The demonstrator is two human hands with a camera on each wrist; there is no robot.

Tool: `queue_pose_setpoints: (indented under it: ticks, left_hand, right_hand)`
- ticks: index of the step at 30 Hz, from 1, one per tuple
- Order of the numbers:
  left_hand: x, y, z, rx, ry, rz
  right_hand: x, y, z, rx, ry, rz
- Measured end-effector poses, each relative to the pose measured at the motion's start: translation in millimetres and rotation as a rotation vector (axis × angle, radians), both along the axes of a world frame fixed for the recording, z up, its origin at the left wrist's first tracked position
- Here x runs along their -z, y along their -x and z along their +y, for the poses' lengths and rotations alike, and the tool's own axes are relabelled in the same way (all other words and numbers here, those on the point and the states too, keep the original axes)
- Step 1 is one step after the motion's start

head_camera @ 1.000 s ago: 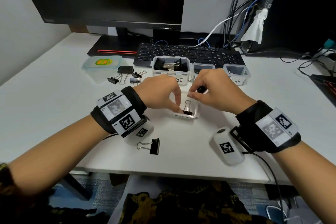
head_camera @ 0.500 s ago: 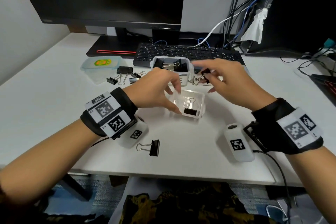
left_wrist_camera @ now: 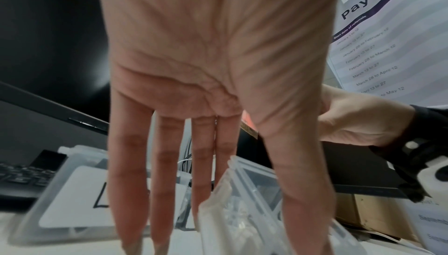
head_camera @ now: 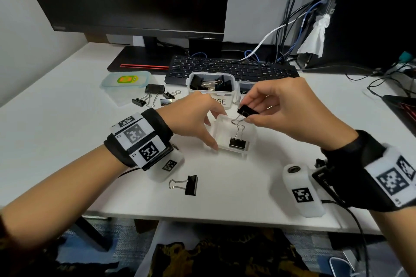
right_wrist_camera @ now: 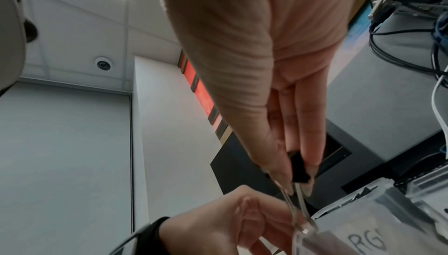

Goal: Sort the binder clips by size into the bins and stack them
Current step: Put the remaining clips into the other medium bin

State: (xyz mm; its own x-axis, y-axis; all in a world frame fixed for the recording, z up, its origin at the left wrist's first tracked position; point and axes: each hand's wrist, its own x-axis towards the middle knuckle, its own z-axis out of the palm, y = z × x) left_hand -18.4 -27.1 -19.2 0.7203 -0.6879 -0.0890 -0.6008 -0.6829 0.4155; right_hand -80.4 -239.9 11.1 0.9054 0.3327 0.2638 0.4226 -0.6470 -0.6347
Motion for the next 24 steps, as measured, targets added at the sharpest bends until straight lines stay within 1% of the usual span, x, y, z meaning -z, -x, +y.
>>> queue_pose_setpoints:
  ticks: [3,7,10,12,14,17,21,24]
  left_hand:
    - [1,-2,0,-0.017,-0.006,-0.008]
    - [0,-1,-2,-0.045,-0.032,-0.033]
    - [-1,-2,-4,-0.053,-0.038,-0.032]
    - [-1,-1,-4,-0.055,-0.024,-0.013]
    - [-2,-1,-5,-0.056,-0.013,-0.001]
    - [-1,-2,-6,-0.060,-0.021,-0.010]
    - [-2,-1,-6,-0.051,-0.038,-0.013]
    - [-3,0,-5,-0.062,-0.038,0.002]
  right_hand:
    - [3,1,3,-0.007,0.113,-0.044]
    - [9,1,14,0.060,0.274,-0.139]
    - [15,-1,24,0.107,0.460,-0.215]
    - [20,-4,31,0.110,0.594,-0.239]
    - [24,-7,38,0.104,0.684,-0.247]
    - [24,-9,43,0.103,0.706,-0.197]
    - [25,-16,45,0.057,0.746,-0.119]
    - [27,-18,48,0.041,0.795,-0.126]
